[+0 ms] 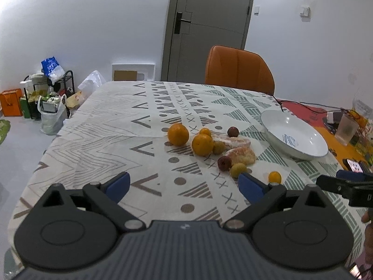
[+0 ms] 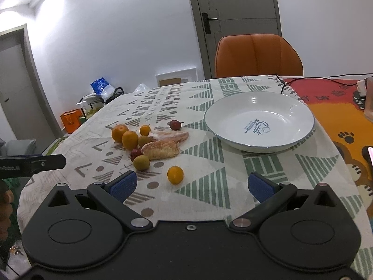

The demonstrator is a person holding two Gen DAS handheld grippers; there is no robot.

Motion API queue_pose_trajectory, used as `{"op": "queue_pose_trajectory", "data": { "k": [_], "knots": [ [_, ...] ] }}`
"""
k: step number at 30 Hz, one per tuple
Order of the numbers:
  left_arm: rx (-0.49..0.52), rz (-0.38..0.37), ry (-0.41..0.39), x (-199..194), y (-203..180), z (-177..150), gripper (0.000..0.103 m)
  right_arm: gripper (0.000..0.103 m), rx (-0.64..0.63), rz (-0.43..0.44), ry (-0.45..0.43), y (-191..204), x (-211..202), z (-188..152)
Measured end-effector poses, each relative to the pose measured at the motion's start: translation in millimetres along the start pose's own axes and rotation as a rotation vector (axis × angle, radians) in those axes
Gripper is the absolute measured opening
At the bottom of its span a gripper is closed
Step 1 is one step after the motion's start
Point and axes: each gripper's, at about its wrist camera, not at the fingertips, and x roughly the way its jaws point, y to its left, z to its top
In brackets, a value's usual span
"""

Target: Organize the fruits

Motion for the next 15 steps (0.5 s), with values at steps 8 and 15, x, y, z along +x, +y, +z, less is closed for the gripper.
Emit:
{"op": "queue_pose_trajectory", "data": {
  "k": [8, 15],
  "knots": [
    [-0.035, -0.038, 0.018, 26, 5, 10, 0.099, 0.103, 0.006, 0.029, -0.013, 0, 14, 8],
    [-0.011, -0.058, 0.014, 46, 0, 16, 0.096, 0.1, 0.019, 0.041, 0.012, -1, 30, 12]
  ]
}}
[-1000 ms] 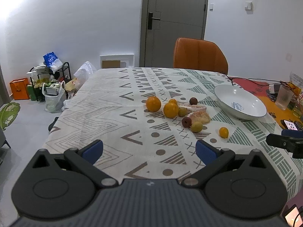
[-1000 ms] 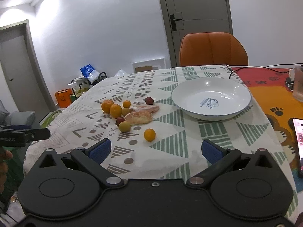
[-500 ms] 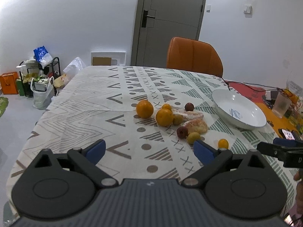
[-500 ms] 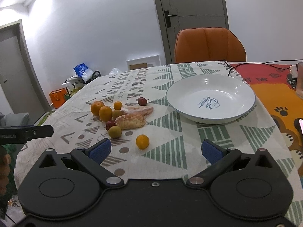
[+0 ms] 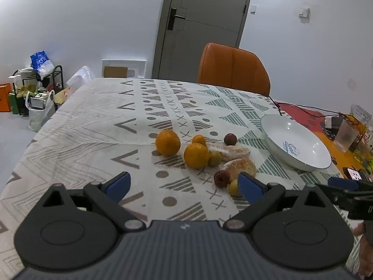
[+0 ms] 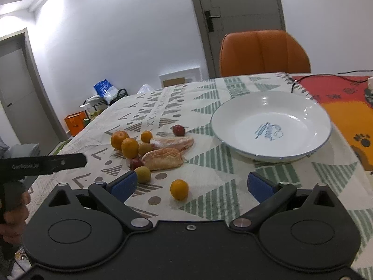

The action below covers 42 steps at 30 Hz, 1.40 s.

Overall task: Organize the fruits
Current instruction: 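Close the left gripper on a dark red plum while the right gripper grasps a small orange fruit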

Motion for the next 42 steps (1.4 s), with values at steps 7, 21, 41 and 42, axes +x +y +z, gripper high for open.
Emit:
{"op": "queue_pose_trajectory", "data": {
  "k": [7, 21, 41, 42],
  "knots": [
    [0.014, -0.028, 0.035, 22, -4, 3, 0.083, 0.087, 0.005, 0.011, 0.024, -2, 16, -2],
    [0.019, -0.058, 0.097, 58, -14, 1, 0.06, 0.05, -0.021, 0.083, 0.094, -3, 49, -4],
    [0.019, -0.122, 0.132, 83, -31, 1, 0.029, 0.021, -0.007, 0.079, 0.098, -14, 51, -6],
    [0.02, -0.116, 0.13, 84, -32, 1, 0.023, 0.021, -0.005, 0.079, 0.096, -15, 50, -6]
  ]
}}
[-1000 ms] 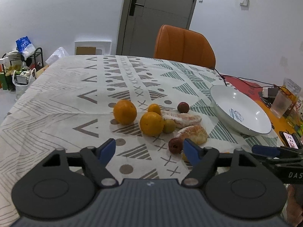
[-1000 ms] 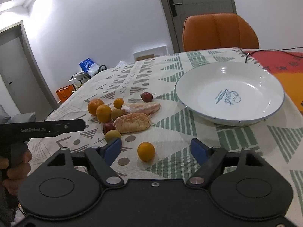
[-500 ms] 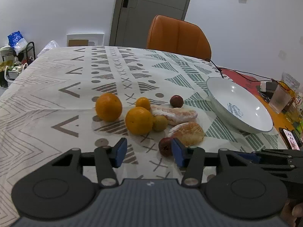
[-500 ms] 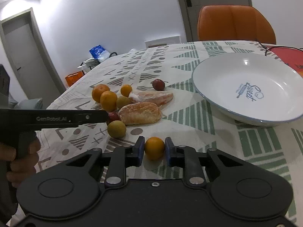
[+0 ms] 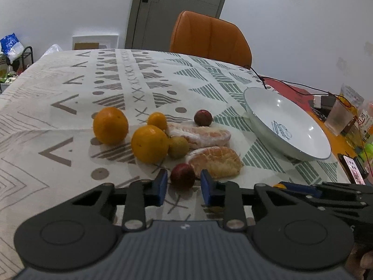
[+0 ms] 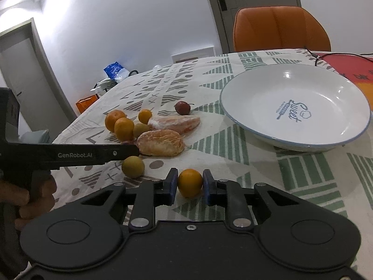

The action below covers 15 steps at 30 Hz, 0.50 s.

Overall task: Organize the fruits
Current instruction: 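Close the left gripper on a dark red plum while the right gripper grasps a small orange fruit, then carry the plum into the white bowl with the left gripper while the right drops its fruit there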

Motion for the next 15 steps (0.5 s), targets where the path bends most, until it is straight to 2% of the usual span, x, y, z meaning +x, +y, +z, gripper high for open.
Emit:
{"op": "queue_pose_trajectory", "data": {
  "k": [15],
  "knots": [
    [0.011, 0.029, -0.048, -15, -4, 10, 0.021, 0.021, 0.001, 0.006, -0.059, -7, -10, 12]
  ]
}}
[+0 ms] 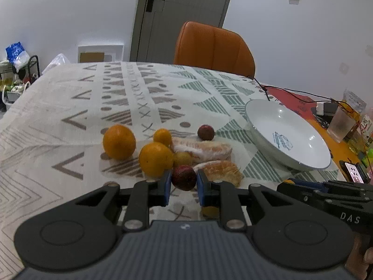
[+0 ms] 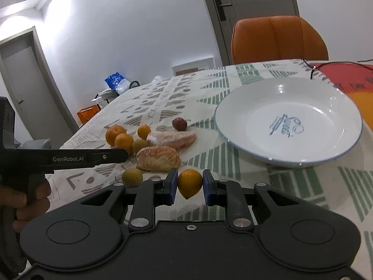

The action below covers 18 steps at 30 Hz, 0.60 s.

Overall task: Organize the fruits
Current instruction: 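Carry the plum into the white bowl with the left gripper while the right drops its fruit there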

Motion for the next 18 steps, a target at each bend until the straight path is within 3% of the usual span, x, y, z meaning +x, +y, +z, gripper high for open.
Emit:
{"op": "queue_pose_trajectory", "data": {
  "k": [18],
  "knots": [
    [0.07, -0.026, -0.045, 7, -44, 16, 0.022, 0.021, 0.009, -0.038, -0.097, -28, -20, 17]
  ]
}}
